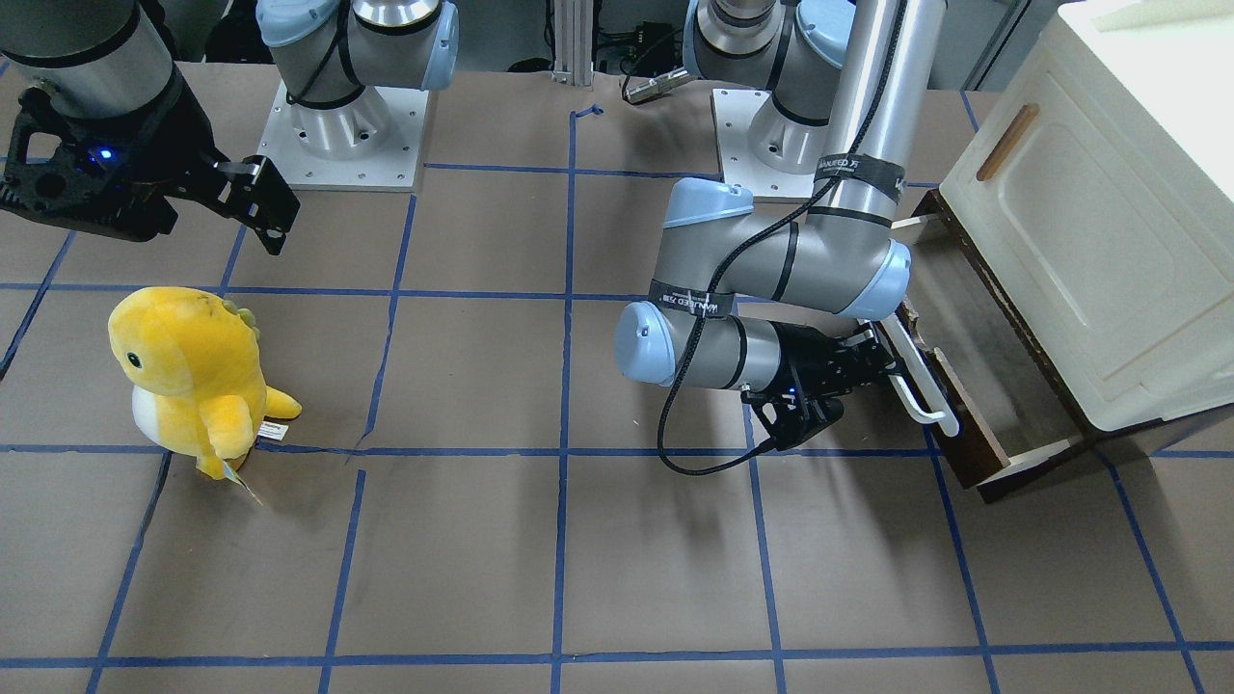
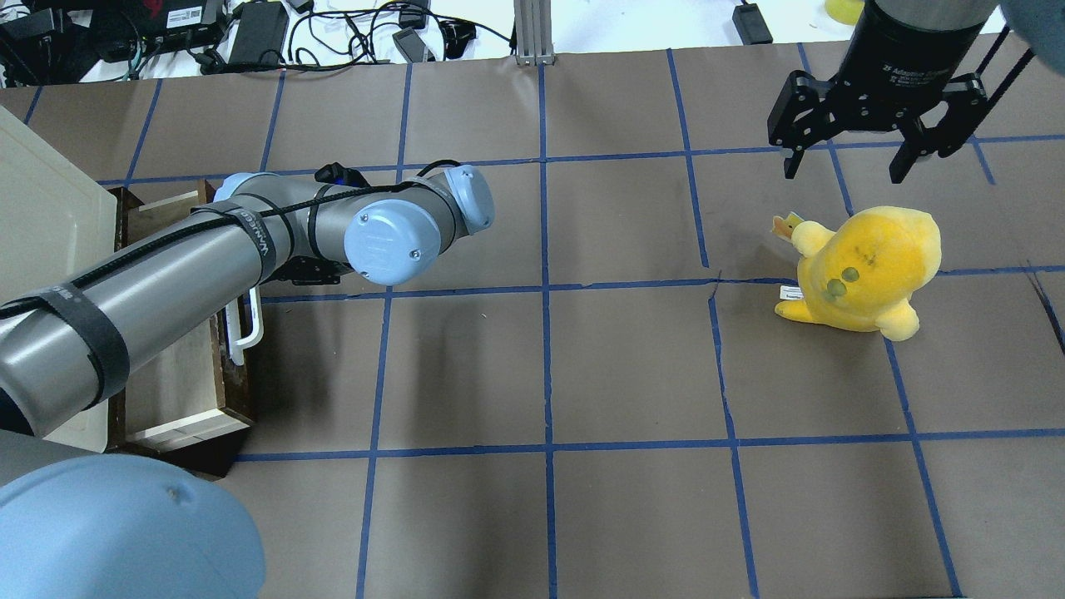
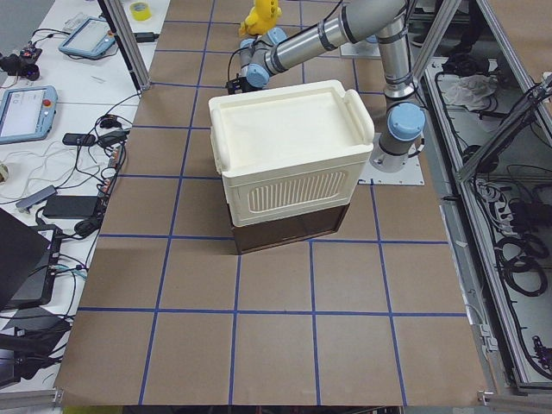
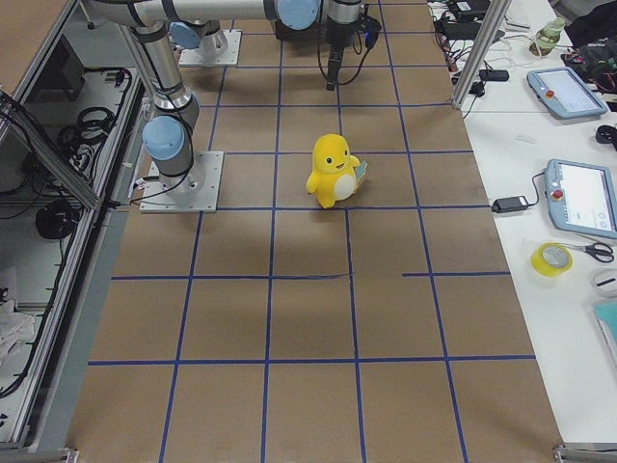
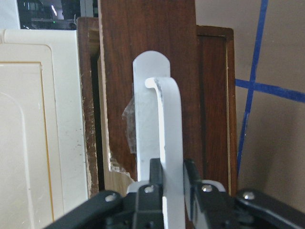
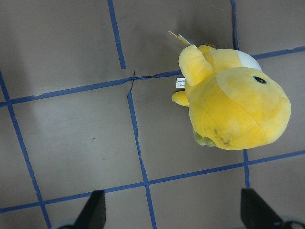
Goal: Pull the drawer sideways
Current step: 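Pull the white handle with the left gripper, sliding the drawer out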
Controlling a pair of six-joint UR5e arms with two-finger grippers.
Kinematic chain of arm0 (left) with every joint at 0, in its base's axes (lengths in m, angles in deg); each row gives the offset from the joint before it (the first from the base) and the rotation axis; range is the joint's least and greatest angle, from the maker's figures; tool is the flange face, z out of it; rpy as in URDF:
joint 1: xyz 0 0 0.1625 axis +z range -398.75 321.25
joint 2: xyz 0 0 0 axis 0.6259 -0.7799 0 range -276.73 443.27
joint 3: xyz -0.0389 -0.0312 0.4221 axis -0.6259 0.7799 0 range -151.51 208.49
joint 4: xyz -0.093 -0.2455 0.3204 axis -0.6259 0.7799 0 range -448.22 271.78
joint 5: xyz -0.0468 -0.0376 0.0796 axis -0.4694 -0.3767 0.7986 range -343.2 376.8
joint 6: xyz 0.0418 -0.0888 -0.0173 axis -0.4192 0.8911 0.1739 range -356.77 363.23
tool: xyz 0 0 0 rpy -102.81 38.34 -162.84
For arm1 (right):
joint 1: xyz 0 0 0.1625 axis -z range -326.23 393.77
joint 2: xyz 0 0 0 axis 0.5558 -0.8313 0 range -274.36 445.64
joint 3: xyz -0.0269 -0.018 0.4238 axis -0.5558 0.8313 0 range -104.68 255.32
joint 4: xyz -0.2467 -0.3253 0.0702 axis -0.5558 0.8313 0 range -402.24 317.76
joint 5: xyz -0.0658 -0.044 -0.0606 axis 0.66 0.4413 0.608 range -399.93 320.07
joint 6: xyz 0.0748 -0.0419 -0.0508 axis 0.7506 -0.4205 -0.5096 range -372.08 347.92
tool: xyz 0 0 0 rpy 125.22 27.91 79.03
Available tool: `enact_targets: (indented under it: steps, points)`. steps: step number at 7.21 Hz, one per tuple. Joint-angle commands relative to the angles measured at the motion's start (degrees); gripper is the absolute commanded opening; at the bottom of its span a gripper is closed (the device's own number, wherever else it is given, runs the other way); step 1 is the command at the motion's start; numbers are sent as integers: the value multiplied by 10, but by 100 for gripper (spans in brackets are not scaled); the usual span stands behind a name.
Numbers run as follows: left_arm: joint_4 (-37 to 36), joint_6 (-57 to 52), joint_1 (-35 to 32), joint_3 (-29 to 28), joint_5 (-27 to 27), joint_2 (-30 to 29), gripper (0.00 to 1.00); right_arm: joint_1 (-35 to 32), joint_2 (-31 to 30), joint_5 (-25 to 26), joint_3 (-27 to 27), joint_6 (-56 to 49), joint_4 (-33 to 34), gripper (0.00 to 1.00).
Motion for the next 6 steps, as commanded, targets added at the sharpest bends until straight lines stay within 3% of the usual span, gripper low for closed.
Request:
enact_targets:
  steps: [1,6]
  points:
    - [0,0,-3,-3,0,-1,1,0,0,0,0,0,1,100]
    - [0,-1,-17,-17,-10,-8,1,0,0,0,0,0,1,100]
